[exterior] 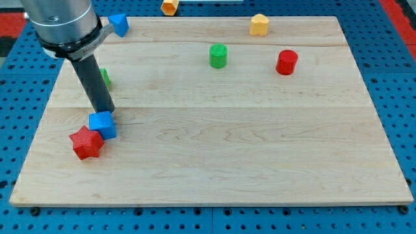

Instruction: Separate the red star with blue cube

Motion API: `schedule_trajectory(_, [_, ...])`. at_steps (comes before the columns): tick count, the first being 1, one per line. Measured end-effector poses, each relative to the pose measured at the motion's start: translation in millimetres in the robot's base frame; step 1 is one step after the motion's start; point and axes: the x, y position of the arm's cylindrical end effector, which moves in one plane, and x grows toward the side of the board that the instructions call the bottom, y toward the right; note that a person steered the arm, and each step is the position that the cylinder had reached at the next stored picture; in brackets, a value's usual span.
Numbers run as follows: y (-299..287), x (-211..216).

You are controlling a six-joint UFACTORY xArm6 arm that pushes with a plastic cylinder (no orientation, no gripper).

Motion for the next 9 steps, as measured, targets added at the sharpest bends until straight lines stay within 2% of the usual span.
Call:
schedule_trajectory(2, [-10, 0])
schedule_trajectory(3, [-67, 3])
schedule_trajectory(4, [-94, 33])
schedule_trajectory(6, [11, 48])
schedule_trajectory(7, [-30, 55])
schedule_trajectory(8, [-119, 55])
schedule_trajectory(9, [-89, 96])
